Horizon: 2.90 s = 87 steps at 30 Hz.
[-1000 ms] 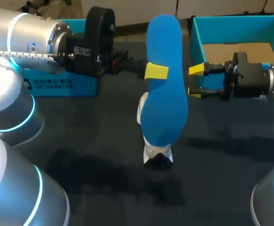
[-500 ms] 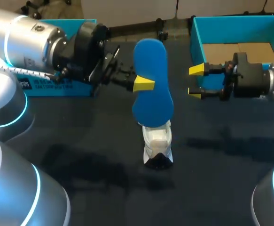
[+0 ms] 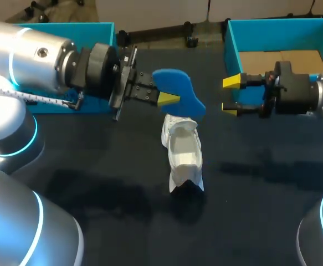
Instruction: Take the shoe out of the shoebox, open the shoe tongue, remove and reinsert the insole, then place the shoe into the shoebox
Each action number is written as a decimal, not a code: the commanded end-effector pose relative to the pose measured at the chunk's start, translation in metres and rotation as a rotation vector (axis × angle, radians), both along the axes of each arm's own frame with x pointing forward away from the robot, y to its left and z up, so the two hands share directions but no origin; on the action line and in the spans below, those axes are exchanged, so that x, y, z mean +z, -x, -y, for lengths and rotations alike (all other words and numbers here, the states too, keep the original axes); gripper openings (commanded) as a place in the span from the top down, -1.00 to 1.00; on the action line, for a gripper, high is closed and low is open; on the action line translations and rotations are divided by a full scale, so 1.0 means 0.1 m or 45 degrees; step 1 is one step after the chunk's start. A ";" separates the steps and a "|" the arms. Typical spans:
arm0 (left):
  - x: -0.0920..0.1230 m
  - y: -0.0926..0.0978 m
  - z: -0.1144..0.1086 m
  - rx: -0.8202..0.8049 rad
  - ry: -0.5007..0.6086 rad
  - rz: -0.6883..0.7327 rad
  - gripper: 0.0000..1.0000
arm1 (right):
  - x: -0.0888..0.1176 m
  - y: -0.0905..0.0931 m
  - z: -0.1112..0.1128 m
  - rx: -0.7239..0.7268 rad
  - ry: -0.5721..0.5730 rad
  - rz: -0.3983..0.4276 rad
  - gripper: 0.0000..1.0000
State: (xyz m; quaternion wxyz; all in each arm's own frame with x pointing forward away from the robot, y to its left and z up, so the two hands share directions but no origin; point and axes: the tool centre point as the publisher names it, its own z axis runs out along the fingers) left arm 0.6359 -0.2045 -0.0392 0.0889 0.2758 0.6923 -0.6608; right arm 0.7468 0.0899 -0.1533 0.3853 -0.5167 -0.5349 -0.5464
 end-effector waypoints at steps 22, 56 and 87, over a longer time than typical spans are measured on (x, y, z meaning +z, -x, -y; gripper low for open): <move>-0.20 0.05 -0.03 0.014 0.219 0.657 1.00 | -0.01 0.00 -0.01 -0.002 0.000 0.001 -1.00; -1.17 -0.37 -0.07 0.118 0.341 1.402 1.00 | 0.04 0.08 -0.09 0.011 0.048 -0.054 -1.00; -1.34 -0.68 0.54 0.339 0.312 1.516 1.00 | -0.10 -0.04 -0.44 0.106 0.038 -0.122 0.02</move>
